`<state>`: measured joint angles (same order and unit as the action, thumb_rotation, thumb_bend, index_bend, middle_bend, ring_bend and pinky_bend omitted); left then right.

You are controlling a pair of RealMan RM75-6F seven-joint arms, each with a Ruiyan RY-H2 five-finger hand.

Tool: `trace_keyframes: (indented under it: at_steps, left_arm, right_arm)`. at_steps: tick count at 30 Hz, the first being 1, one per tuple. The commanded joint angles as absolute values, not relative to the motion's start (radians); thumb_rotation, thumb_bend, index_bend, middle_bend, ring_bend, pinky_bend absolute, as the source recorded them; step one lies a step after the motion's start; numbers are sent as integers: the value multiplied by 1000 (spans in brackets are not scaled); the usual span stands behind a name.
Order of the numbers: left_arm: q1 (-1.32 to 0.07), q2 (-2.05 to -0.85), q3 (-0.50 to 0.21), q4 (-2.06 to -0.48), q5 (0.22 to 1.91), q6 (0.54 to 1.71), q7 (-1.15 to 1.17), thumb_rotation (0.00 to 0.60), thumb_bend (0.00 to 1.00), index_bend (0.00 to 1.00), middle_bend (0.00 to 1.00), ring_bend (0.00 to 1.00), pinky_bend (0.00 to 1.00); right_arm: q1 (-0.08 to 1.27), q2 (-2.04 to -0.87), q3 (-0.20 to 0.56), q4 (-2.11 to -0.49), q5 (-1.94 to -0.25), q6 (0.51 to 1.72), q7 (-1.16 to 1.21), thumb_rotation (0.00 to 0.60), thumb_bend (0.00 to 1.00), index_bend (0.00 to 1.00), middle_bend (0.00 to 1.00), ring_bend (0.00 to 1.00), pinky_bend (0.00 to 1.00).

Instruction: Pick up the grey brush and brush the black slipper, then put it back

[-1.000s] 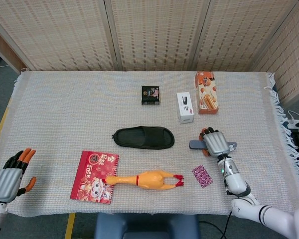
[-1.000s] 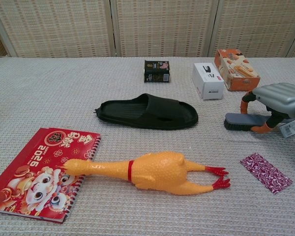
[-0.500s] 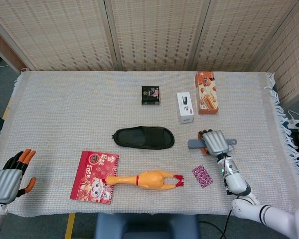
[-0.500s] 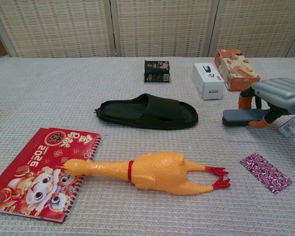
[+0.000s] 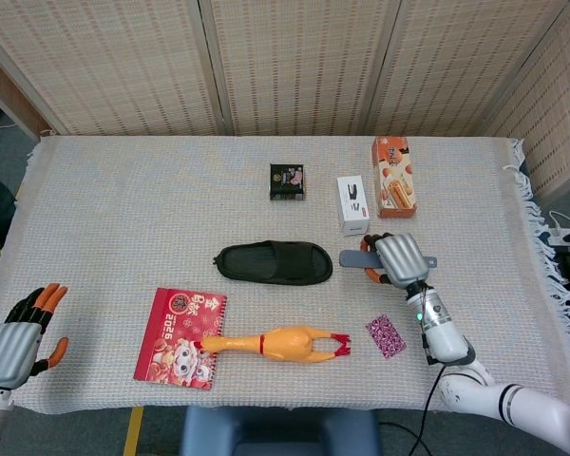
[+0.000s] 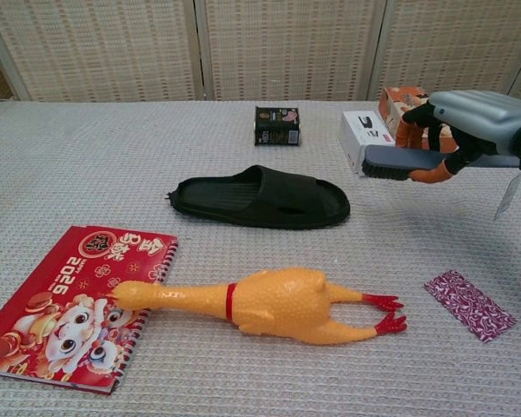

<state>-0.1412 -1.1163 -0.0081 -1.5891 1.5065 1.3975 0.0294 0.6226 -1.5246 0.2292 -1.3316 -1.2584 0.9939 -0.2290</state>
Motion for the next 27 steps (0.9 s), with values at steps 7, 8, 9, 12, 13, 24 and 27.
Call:
trace_keyframes:
  at_steps: [7, 8, 9, 12, 13, 24, 27]
  left_arm:
    - [-146, -1107, -5, -1589, 1513, 1389, 2, 600, 446, 0, 0, 0, 142]
    - [-149, -1104, -8, -1592, 1510, 1386, 2, 600, 446, 0, 0, 0, 142]
    - [-149, -1101, -7, -1594, 1507, 1383, 0, 600, 446, 0, 0, 0, 143]
    - [-145, -1096, -7, -1594, 1504, 1387, -11, 600, 446, 0, 0, 0, 143]
    - [-143, -1096, -7, -1592, 1504, 1389, -14, 600, 446, 0, 0, 0, 143]
    - [-146, -1098, -4, -1579, 1502, 1378, -28, 600, 448, 0, 0, 0, 144]
    - [-149, -1100, -4, -1578, 1498, 1372, -26, 600, 448, 0, 0, 0, 144]
  right_arm:
    - [736, -1617, 278, -1330, -1189, 930, -317, 600, 456, 772, 522, 509, 766]
    - [744, -1628, 280, -1324, -1181, 927, -328, 600, 456, 772, 522, 509, 766]
    - [754, -1641, 281, -1317, -1170, 924, -341, 600, 456, 772, 522, 509, 766]
    - [771, -1673, 283, -1296, -1154, 924, -357, 600, 456, 772, 522, 509, 766]
    - [775, -1683, 282, -1288, -1152, 926, -357, 600, 457, 772, 522, 509, 766]
    - [795, -1743, 273, -1170, -1125, 917, -333, 600, 464, 772, 523, 509, 766]
    - [792, -1735, 268, -1171, -1119, 917, -335, 600, 464, 772, 523, 509, 766]
